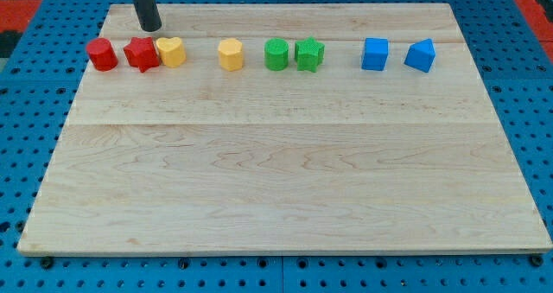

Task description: Move the arm towards the hexagon

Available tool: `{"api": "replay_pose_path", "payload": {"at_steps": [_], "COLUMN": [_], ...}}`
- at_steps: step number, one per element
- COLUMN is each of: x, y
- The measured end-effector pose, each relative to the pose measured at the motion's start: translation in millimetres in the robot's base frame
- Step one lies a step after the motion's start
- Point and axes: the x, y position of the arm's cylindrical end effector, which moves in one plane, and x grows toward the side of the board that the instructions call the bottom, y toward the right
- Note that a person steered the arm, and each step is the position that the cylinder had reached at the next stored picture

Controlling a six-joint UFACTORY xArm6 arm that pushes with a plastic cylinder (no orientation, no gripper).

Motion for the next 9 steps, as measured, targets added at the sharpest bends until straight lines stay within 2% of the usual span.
{"api": "replay_pose_path", "payload": {"at_steps": [1, 3, 9], "x": [-0.4, -12.1, -10.5], "y": [4.7, 79.3, 80.9]}}
